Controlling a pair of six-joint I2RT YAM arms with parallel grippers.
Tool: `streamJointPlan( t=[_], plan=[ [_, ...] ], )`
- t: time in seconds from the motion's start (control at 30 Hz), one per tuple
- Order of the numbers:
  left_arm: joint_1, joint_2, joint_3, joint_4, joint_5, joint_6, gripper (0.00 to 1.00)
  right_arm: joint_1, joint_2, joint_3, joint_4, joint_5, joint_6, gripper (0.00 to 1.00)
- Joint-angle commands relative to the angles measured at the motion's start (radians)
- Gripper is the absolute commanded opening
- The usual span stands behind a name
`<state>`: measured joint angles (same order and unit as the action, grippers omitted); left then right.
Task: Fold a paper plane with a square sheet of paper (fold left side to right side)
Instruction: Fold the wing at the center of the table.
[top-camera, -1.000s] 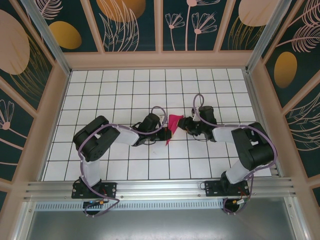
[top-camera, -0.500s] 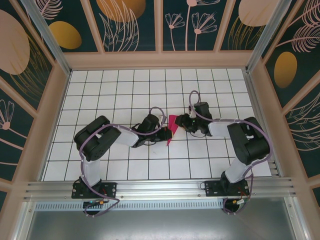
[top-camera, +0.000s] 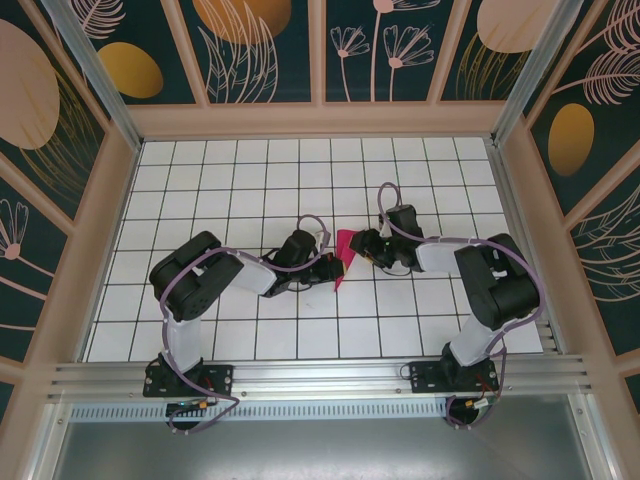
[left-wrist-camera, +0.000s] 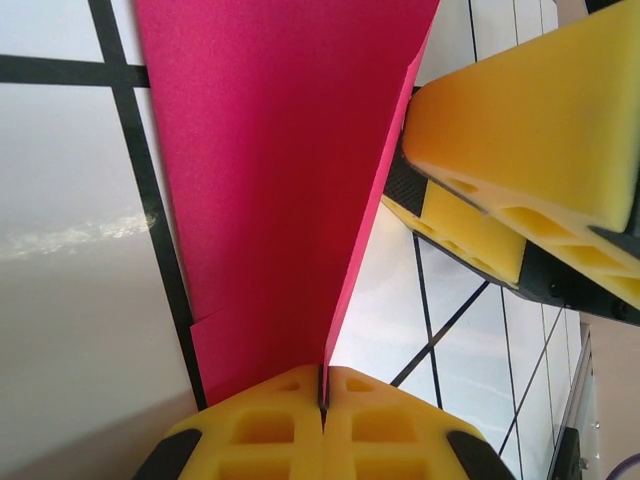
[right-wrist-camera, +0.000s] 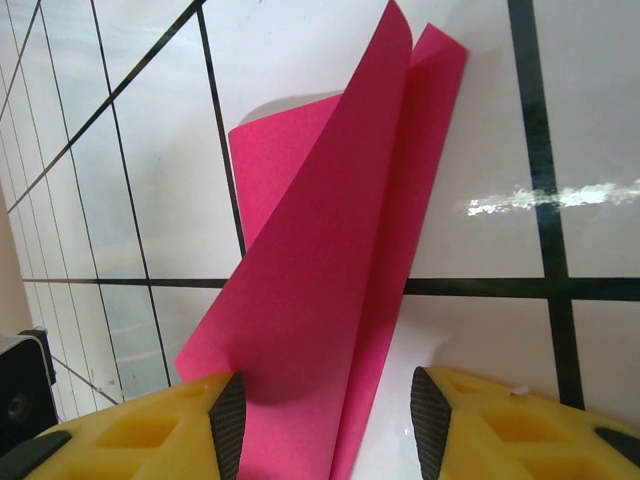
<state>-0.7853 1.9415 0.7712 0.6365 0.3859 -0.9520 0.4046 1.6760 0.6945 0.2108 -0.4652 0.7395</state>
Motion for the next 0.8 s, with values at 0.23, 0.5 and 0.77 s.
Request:
streamJointPlan(
  t=[0.23,0.5,0.77],
  plan=[
    [0.009,0.033,-0.010,0.020,0.010,-0.017,0.00,0.033,0.074,0.089,-0.163,0.062,0.015,0.47],
    [0.008,0.030,-0.009,0.018,0.016,-0.015,0.03,0.038,0.130,0.109,-0.210,0.066,0.026,0.46],
    [0.008,-0.018,-0.002,-0.018,0.006,0.009,0.14,0.043,0.156,0.130,-0.232,0.067,0.016,0.46]
  ],
)
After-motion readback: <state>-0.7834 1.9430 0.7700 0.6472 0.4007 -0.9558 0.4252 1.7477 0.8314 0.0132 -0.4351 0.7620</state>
